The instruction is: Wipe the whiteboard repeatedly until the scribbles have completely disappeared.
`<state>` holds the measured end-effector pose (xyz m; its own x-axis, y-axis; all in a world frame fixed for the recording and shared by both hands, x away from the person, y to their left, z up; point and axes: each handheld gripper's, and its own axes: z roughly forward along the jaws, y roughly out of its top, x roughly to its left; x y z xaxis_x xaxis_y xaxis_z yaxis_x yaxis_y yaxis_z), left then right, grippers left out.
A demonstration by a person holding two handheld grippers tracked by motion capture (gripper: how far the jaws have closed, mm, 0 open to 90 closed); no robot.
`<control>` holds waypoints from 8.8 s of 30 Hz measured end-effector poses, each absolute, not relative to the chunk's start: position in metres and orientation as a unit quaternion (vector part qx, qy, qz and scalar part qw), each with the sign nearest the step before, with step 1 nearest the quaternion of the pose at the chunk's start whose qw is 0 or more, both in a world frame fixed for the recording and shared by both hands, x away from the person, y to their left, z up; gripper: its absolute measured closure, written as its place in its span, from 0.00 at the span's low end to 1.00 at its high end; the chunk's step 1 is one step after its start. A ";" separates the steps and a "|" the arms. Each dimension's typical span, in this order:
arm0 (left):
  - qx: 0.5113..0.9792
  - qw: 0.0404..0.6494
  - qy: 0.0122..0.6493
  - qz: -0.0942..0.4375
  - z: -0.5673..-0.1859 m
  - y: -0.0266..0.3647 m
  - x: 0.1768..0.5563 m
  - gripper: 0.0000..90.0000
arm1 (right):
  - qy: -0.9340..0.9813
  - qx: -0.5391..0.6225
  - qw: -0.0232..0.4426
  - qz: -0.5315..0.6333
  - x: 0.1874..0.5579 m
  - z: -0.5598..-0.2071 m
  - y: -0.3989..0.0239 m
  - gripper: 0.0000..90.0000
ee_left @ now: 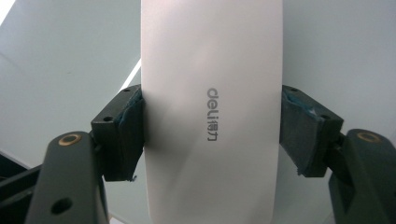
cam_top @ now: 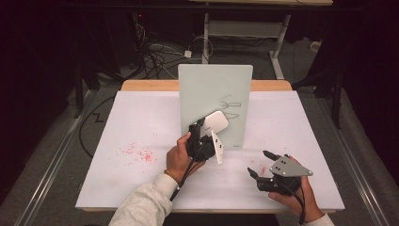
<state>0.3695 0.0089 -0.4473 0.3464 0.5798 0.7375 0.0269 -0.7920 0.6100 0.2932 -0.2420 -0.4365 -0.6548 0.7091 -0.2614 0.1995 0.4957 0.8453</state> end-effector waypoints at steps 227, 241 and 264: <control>0.807 0.206 0.117 0.541 -0.459 -0.051 0.368 0.32 | 0.801 0.291 0.298 0.429 0.298 -0.440 -0.254 0.26; 0.814 0.242 0.178 0.497 -0.445 -0.004 0.371 0.32 | 0.807 0.283 0.300 0.423 0.295 -0.439 -0.251 0.26; 0.824 0.182 0.184 0.504 -0.461 0.068 0.364 0.32 | 0.809 0.280 0.298 0.422 0.294 -0.439 -0.249 0.26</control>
